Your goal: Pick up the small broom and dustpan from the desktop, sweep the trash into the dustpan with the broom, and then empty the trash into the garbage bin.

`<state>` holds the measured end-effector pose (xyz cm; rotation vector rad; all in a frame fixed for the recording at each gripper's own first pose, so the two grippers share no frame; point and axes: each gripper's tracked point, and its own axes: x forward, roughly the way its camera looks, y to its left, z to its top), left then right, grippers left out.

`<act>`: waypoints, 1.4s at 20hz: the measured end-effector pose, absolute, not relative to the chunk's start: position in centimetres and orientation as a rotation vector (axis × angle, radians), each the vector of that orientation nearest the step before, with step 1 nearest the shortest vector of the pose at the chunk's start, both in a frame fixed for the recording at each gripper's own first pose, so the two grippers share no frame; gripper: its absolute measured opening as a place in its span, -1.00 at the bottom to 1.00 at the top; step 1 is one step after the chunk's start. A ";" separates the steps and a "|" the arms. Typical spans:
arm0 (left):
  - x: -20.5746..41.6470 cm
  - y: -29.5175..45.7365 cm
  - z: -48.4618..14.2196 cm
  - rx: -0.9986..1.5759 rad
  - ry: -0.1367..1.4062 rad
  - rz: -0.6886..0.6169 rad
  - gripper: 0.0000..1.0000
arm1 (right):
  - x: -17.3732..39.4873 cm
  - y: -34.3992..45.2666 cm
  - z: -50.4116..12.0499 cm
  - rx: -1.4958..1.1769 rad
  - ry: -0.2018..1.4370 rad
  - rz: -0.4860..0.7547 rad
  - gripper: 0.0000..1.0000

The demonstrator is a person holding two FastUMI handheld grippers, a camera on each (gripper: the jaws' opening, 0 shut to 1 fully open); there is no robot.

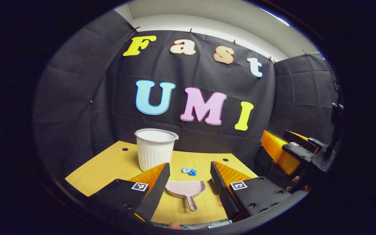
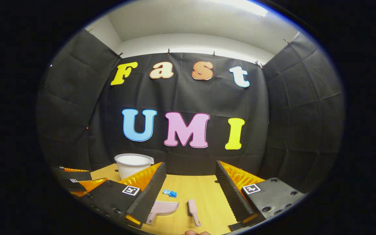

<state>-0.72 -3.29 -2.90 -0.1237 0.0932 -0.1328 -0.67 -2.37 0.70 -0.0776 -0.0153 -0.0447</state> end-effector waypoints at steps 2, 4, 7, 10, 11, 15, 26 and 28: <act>-0.6 -3.9 -2.7 -0.128 0.095 -0.150 0.48 | -0.1 -1.9 1.4 -0.123 -0.053 -0.028 0.82; 0.1 -4.1 -2.6 -0.114 0.092 -0.146 0.48 | 0.6 -1.3 1.6 -0.144 -0.068 -0.005 0.87; 1.3 -4.4 -2.5 -0.104 0.100 -0.139 0.48 | 1.9 -1.2 1.5 -0.135 -0.067 0.010 0.99; 2.7 -4.1 -2.4 -0.104 0.112 -0.106 0.48 | 3.5 -1.5 0.5 -0.114 -0.033 0.019 0.99; 3.2 -4.1 -2.7 -0.104 0.126 -0.101 0.48 | 4.1 -1.7 0.3 -0.109 -0.025 0.019 0.99; 5.5 -3.4 -3.9 -0.109 0.201 -0.055 0.48 | 7.5 -3.8 0.2 -0.127 -0.028 0.001 0.99; 10.0 -8.6 -21.1 -0.238 0.824 0.005 0.56 | 16.4 -10.7 -4.4 -0.132 0.013 0.016 0.99; 10.5 -8.7 -23.9 -0.225 0.933 0.041 0.53 | 17.6 -11.5 -5.3 -0.147 0.014 0.042 0.99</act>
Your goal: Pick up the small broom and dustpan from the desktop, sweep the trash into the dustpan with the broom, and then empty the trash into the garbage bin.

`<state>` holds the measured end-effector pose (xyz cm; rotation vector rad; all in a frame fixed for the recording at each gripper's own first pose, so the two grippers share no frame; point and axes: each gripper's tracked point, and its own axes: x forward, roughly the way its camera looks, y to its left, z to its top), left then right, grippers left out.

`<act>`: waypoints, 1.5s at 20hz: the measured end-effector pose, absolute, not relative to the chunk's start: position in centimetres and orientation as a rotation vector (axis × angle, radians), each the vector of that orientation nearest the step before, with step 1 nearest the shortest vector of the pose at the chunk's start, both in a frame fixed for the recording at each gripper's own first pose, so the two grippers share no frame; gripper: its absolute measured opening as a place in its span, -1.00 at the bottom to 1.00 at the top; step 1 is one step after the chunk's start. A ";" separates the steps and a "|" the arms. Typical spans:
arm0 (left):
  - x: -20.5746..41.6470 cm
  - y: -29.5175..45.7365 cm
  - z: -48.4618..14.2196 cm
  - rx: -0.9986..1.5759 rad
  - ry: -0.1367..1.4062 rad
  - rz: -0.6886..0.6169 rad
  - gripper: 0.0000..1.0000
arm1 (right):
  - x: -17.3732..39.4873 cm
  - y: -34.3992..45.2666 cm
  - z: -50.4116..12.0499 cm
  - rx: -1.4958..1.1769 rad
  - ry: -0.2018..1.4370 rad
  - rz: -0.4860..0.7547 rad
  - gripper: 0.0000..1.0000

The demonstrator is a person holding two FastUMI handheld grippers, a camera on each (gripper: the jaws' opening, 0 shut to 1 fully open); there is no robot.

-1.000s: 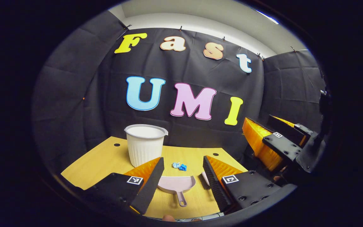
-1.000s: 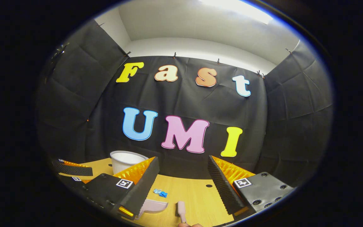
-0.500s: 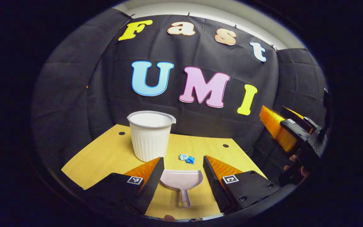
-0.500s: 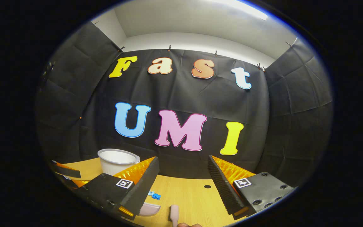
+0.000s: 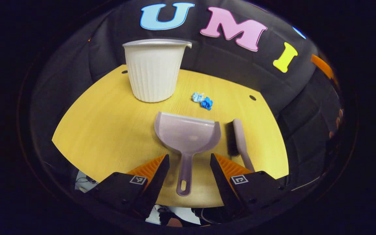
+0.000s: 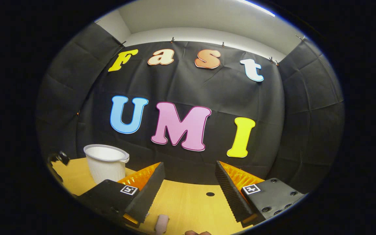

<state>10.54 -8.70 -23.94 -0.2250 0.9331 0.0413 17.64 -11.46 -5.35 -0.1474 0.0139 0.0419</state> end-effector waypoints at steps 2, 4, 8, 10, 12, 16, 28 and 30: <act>11.2 -9.2 -26.7 -0.210 1.037 0.068 0.53 | 18.6 -11.9 -7.1 -0.147 0.032 0.073 0.99; 12.4 -9.1 -28.8 -0.185 1.131 0.084 0.53 | 19.4 -12.3 -9.3 -0.139 0.080 0.115 0.99; 14.3 -9.4 -31.3 -0.186 1.305 0.082 0.53 | 20.0 -15.8 -11.7 -0.132 0.147 0.110 1.00; 15.3 -9.2 -31.6 -0.135 1.345 0.096 0.53 | 20.2 -17.5 -12.6 -0.128 0.172 0.094 1.00; 15.8 -9.3 -32.2 -0.100 1.406 0.097 0.53 | 20.2 -18.6 -13.6 -0.107 0.207 0.088 1.00; 15.5 -9.7 -32.8 -0.126 1.524 0.097 0.25 | 19.6 -18.5 -15.6 -0.056 0.289 0.100 0.99; 15.9 -8.4 -32.6 -0.145 1.509 -0.096 -0.44 | 12.8 -10.6 -28.1 0.128 0.958 0.161 1.00; 15.9 -8.4 -32.8 -0.153 1.474 -0.125 -0.43 | 9.4 -9.2 -32.5 0.142 1.194 0.177 1.00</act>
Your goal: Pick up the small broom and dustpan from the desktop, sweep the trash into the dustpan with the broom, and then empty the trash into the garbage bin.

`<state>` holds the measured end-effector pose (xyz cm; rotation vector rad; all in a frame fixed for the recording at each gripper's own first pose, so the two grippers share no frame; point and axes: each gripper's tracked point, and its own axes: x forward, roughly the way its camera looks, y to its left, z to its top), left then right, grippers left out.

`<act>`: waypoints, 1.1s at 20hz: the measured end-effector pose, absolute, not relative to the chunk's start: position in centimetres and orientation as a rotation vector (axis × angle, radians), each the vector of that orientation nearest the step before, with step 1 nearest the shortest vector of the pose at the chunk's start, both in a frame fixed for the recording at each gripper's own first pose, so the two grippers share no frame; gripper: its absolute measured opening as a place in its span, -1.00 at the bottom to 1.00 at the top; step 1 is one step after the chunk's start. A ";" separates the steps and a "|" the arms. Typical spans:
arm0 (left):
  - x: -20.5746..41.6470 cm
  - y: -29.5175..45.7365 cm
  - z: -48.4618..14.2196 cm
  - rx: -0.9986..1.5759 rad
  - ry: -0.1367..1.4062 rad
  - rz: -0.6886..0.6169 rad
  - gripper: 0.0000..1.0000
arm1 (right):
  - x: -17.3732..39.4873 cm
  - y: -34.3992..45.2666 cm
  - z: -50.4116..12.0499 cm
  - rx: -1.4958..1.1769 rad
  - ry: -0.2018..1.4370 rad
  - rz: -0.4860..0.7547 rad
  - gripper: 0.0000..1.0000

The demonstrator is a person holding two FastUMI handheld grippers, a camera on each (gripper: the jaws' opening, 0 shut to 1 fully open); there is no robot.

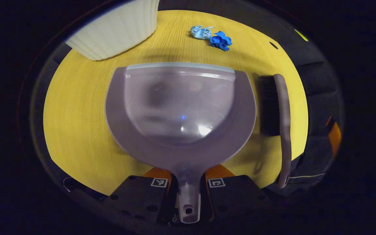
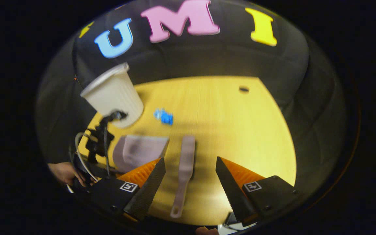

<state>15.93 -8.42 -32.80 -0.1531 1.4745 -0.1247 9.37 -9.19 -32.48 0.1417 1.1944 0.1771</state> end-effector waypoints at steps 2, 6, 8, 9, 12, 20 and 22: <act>15.9 -8.4 -33.0 -0.164 1.441 -0.145 -0.43 | 7.1 -9.1 -35.1 0.155 1.374 0.155 0.97; 15.4 -8.1 -32.7 -0.157 1.408 -0.192 -0.43 | 5.4 -9.0 -36.8 0.246 1.651 0.044 0.98; 15.4 -8.0 -32.7 -0.160 1.395 -0.213 -0.43 | 6.9 -9.6 -37.3 0.244 1.681 -0.029 0.98; 15.4 -8.0 -32.7 -0.165 1.391 -0.221 -0.43 | 7.6 -10.1 -37.3 0.221 1.685 -0.050 0.97; 15.4 -8.0 -32.8 -0.165 1.387 -0.246 -0.43 | 8.9 -11.3 -38.9 0.176 1.704 -0.107 0.95; 15.5 -7.9 -32.8 -0.151 1.403 -0.295 -0.41 | 9.8 -10.7 -39.2 0.133 1.765 -0.130 -0.15; 15.4 -7.8 -32.7 -0.144 1.403 -0.317 -0.43 | 9.8 -10.2 -39.4 0.187 1.793 -0.134 -0.39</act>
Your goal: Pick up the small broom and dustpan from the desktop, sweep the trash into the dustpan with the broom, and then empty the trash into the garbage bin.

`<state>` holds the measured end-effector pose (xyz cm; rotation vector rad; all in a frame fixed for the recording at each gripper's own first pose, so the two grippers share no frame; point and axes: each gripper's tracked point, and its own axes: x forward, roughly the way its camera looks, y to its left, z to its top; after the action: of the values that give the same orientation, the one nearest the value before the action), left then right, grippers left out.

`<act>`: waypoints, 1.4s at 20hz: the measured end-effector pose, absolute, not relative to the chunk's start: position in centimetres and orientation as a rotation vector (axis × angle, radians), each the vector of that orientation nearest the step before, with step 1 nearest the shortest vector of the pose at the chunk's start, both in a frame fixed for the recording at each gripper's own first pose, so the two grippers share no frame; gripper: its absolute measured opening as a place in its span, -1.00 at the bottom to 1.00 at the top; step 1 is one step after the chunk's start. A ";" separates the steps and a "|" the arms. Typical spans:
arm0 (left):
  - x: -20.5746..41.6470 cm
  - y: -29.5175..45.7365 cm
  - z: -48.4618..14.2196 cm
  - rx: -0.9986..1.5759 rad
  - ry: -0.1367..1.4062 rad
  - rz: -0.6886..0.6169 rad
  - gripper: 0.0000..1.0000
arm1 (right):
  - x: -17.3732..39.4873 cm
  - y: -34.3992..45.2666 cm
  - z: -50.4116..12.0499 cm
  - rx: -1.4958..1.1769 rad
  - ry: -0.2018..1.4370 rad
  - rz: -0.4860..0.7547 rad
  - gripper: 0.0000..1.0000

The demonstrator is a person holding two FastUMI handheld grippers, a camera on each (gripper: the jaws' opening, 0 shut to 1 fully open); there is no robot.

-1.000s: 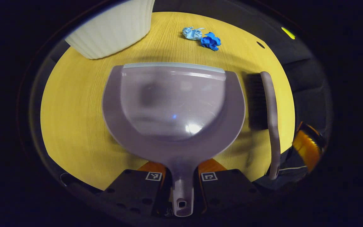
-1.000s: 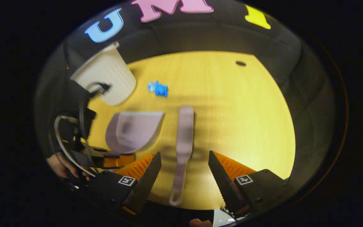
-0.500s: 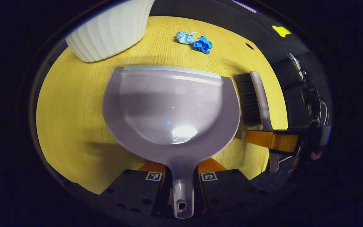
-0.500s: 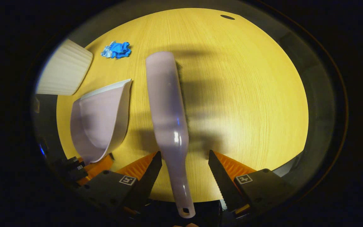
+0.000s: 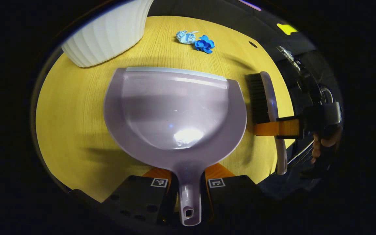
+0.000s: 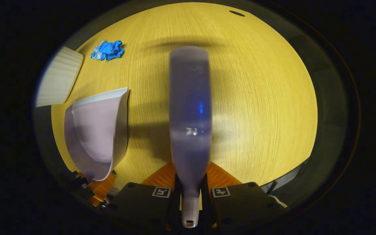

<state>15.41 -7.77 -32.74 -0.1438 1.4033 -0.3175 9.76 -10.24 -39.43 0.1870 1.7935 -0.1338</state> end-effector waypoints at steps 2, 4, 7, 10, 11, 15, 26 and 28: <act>15.2 -7.0 -32.8 -0.098 1.404 -0.346 -0.41 | 11.0 -8.9 -38.7 0.247 1.769 -0.107 -0.46; 15.2 -6.0 -32.8 -0.053 1.411 -0.373 -0.41 | 12.7 -8.6 -38.3 0.237 1.754 -0.084 -0.47; 15.5 -4.0 -32.7 0.012 1.413 -0.394 -0.43 | 17.0 -8.1 -36.7 0.249 1.698 -0.061 -0.47; 15.8 -3.0 -32.6 0.038 1.431 -0.422 -0.43 | 21.8 -8.4 -36.4 0.172 1.658 -0.031 -0.48; 16.0 -2.6 -32.5 0.060 1.432 -0.434 -0.43 | 23.1 -8.9 -36.7 0.113 1.657 -0.022 -0.48; 17.8 -1.3 -32.4 0.134 1.452 -0.482 -0.43 | 28.0 -10.8 -39.5 -0.049 1.655 0.029 -0.48; 23.7 1.1 -31.6 0.339 1.492 -0.576 -0.43 | 32.0 -8.3 -42.6 -0.115 1.672 0.275 -0.50; 24.1 1.5 -31.4 0.381 1.501 -0.599 -0.41 | 31.3 -7.4 -42.8 -0.130 1.687 0.324 -0.50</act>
<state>24.06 1.51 -31.44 0.3810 1.5014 -0.5991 31.34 -7.36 -42.82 -0.1304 1.6867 0.3239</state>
